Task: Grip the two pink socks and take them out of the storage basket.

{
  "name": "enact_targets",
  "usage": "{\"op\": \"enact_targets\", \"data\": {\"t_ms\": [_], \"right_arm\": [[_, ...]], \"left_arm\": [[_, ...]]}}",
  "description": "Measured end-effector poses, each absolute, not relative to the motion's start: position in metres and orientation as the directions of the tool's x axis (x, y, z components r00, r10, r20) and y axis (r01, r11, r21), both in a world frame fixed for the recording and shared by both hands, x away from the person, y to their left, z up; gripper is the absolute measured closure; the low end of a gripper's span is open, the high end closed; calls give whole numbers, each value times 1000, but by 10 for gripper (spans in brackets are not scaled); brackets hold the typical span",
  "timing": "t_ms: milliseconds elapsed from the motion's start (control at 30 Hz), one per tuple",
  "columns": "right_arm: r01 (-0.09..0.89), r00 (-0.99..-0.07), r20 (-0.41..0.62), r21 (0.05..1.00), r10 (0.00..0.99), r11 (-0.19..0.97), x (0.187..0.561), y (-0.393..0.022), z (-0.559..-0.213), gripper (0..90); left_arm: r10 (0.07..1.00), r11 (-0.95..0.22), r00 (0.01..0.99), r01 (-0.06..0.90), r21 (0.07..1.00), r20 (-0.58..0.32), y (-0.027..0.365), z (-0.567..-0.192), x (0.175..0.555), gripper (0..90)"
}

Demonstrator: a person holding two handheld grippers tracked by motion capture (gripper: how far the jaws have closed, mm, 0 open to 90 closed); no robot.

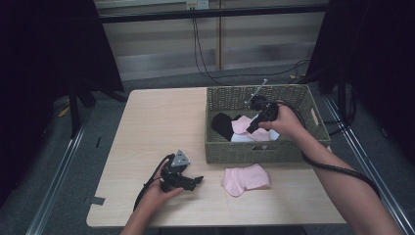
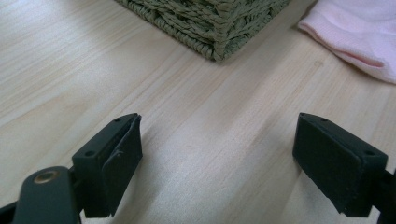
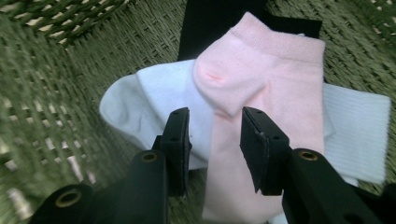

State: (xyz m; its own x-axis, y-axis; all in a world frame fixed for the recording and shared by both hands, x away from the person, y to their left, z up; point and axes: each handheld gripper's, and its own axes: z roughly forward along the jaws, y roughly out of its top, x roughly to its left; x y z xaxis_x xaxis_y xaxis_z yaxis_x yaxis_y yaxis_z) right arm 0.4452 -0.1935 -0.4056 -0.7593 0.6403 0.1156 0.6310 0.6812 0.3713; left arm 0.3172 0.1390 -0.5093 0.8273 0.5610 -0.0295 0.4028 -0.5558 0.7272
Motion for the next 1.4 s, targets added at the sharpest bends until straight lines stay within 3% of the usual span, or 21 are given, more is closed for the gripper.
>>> {"op": "enact_targets", "data": {"t_ms": [633, 933, 1400], "right_arm": [[650, -748, 110, 319, 654, 690, 453, -192, -439, 555], [647, -749, 91, 315, 656, 694, 455, -196, -438, 860], [650, -743, 118, 366, 659, 666, 446, -209, -391, 878]], "left_arm": [[556, -563, 831, 399, 724, -25, 139, -509, 318, 153], [556, -563, 831, 399, 724, -25, 140, -509, 318, 153], [561, -555, 828, 401, 728, -29, 139, -509, 317, 153]]}}
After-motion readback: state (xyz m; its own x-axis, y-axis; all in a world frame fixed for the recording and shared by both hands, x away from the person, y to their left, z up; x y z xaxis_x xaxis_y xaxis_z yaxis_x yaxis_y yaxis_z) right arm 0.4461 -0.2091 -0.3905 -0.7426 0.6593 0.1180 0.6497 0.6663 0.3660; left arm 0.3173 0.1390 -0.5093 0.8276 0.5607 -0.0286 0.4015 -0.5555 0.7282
